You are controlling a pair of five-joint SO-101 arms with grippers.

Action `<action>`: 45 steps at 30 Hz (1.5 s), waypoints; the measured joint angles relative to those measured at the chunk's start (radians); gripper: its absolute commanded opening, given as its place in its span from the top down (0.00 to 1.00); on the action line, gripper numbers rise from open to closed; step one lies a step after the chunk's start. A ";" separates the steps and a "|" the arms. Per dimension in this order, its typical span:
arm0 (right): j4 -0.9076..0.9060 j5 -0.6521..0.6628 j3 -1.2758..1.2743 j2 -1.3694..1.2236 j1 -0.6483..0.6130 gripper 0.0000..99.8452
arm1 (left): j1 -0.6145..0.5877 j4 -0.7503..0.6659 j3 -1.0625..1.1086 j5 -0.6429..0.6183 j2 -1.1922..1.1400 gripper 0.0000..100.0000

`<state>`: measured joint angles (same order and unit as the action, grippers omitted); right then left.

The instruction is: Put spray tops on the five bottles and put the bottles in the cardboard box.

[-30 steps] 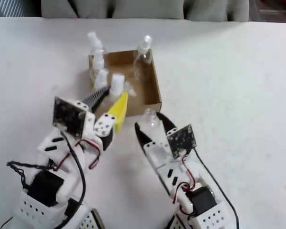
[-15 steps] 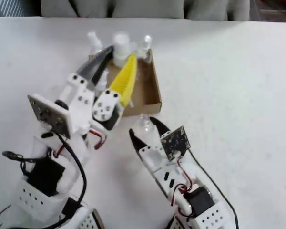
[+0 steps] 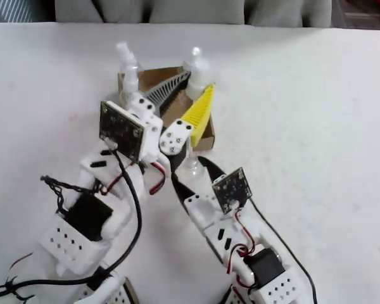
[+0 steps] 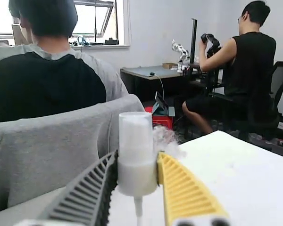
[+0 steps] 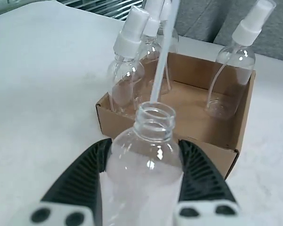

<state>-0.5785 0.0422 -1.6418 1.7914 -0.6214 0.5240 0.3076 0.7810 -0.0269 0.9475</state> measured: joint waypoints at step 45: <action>-0.002 0.000 0.000 0.002 0.000 0.98 | -0.026 -0.091 0.176 -0.028 0.221 0.95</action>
<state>-0.5800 0.0422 -1.6418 1.7929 -0.6214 0.4979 0.2171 0.9574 -0.0545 1.1684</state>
